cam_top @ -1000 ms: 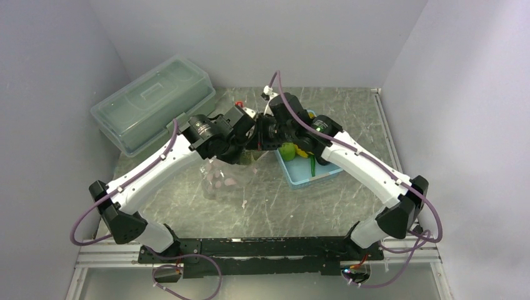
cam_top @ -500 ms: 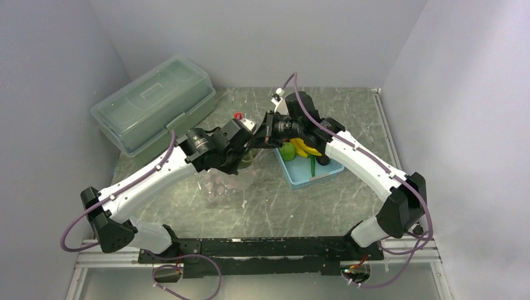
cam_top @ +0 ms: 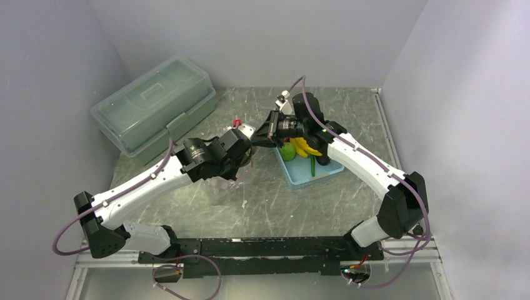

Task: Place the food in the zip-top bag and seal the zipper
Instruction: Place the fake fruit in the zipper food storage bag.

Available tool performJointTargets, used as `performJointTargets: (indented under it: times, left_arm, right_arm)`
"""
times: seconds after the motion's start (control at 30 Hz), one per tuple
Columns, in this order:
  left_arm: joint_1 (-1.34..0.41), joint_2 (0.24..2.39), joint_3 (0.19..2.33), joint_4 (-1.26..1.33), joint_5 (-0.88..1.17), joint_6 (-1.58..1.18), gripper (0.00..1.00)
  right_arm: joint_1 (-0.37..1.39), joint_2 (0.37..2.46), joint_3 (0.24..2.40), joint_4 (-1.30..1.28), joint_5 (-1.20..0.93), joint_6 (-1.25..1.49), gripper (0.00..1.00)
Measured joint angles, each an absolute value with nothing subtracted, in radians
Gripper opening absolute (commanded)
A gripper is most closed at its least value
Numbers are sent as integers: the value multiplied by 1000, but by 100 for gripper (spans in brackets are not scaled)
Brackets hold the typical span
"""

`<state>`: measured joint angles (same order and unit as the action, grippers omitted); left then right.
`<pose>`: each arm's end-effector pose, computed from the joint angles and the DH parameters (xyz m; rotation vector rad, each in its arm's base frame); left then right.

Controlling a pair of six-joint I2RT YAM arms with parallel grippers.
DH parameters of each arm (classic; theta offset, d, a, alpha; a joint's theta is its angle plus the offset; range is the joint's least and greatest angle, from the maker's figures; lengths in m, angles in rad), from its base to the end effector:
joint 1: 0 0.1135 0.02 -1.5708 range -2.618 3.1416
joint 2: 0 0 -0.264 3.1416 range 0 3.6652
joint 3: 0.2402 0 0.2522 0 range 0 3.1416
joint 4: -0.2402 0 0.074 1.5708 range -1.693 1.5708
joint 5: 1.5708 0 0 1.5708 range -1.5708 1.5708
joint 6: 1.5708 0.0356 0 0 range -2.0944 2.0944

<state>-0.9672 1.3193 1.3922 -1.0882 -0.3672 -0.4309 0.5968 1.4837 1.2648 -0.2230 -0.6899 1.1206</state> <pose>0.1529 -0.1992 0.3558 0.5318 2.4320 -0.1028 0.2692 0.2103 0.3385 0.0914 2.3911 1.6661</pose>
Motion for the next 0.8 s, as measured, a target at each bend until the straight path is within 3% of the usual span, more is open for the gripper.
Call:
performJointTargets:
  times: [0.27, 0.53, 0.63, 0.8]
  left_arm:
    - [-978, 1288, 1392, -1064, -383, -435, 0]
    - [-979, 1261, 1407, -1021, -379, -436, 0]
    - [-979, 1242, 1407, -1009, -374, -437, 0]
    - [-979, 1229, 1401, -1007, -372, -448, 0]
  right_arm:
    - [594, 1458, 1237, -236, -641, 1106, 9]
    - [623, 1444, 1197, -257, -549, 1092, 30]
    - [632, 1444, 1198, -292, -500, 1077, 44]
    - [632, 1443, 1212, -351, -445, 1055, 47]
